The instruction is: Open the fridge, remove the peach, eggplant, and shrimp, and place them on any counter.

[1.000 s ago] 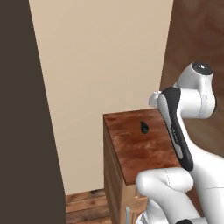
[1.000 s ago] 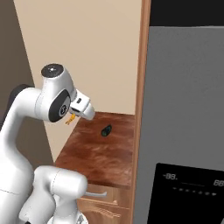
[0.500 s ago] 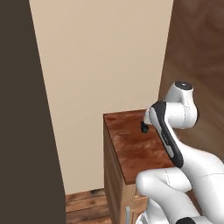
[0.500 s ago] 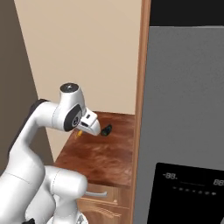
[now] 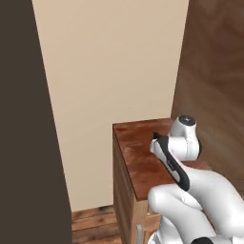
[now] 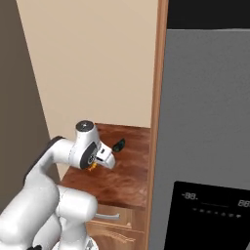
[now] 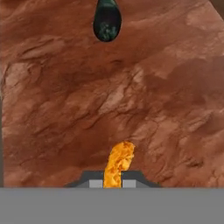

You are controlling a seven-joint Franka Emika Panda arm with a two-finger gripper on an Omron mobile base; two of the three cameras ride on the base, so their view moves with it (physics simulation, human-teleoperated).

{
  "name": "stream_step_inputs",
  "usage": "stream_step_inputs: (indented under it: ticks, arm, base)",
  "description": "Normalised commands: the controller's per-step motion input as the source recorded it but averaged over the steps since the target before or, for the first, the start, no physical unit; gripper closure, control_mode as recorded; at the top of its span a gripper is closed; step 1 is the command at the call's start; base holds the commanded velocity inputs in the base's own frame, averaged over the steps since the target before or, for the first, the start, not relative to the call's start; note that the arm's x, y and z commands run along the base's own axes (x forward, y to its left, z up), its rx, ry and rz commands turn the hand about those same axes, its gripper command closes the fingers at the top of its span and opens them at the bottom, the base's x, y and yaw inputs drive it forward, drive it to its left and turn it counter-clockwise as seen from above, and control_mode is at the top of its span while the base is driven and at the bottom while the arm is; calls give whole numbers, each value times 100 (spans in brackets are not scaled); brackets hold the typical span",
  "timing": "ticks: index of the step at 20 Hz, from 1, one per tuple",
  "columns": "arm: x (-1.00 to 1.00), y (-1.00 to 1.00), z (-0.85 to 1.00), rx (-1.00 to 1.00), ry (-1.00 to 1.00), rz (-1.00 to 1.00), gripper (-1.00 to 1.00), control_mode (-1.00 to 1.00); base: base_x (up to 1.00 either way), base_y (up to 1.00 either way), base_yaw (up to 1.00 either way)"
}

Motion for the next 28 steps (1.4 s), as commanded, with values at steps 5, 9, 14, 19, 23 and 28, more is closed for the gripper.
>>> stream_step_inputs:
  ticks: [5, 9, 14, 19, 23, 28]
  arm:
    - [78, 7, -77, 0, 0, 0, 100, -100]
    - [52, 1, -48, 0, 0, 0, 100, -100]
    - [34, 5, -53, 0, 0, 0, 100, -100]
    - [8, 3, -12, 0, 0, 0, -100, -100]
    - [0, 0, 0, 0, -1, 0, -100, -100]
    - [-21, 0, 55, 0, -8, 0, -100, -100]
  base:
    - [0, 0, 0]
    - [0, 0, 0]
    - [0, 0, 0]
    - [0, 0, 0]
    - [0, 0, 0]
    - [0, 0, 0]
